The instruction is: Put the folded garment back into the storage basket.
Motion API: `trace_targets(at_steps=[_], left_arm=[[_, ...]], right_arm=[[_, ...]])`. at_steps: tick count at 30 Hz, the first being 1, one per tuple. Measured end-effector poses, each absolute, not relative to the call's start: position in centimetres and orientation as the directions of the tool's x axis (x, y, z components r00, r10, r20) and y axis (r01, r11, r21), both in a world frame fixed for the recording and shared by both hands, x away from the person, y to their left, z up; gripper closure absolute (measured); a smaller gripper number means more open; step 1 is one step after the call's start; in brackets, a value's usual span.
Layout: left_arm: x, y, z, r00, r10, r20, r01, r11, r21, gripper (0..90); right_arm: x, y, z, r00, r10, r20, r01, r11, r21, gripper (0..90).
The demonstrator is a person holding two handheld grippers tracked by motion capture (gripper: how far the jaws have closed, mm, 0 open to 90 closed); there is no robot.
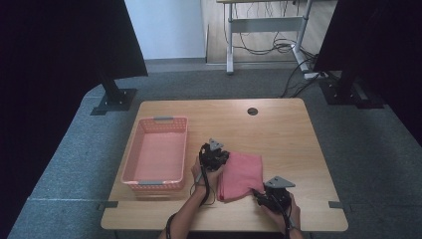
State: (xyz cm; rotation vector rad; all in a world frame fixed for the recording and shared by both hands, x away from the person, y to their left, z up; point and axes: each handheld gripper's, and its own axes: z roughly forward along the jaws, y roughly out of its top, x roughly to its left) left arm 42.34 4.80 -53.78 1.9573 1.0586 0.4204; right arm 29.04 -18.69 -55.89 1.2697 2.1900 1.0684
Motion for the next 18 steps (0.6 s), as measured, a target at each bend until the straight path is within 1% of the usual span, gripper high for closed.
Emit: trace_targets(at_steps=[6,7,10,13,18], left_arm=[[42.32,4.77,-53.77,0.585,0.806,-0.095,0.52,-0.282,0.807,81.0],[42.32,4.77,-53.77,0.585,0.806,-0.095,0.52,-0.282,0.807,81.0],[42.3,4.75,-53.76,0.587,0.804,-0.093,0.518,-0.285,0.806,81.0],[42.26,4.75,-53.79,0.589,0.802,-0.096,0.517,-0.283,0.808,80.9],[42.21,4.73,-53.77,0.587,0.804,-0.099,0.517,-0.278,0.809,80.9]], right_arm=[[28.78,-18.19,-55.7,-0.522,0.853,-0.007,0.538,0.335,0.774,65.4],[28.78,-18.19,-55.7,-0.522,0.853,-0.007,0.538,0.335,0.774,65.4],[28.61,-17.96,-55.55,-0.532,0.846,-0.036,0.518,0.36,0.776,72.8],[28.47,-17.83,-55.47,-0.539,0.84,-0.057,0.504,0.376,0.778,77.0],[28.33,-17.83,-55.42,-0.549,0.832,-0.071,0.486,0.388,0.783,80.0]])
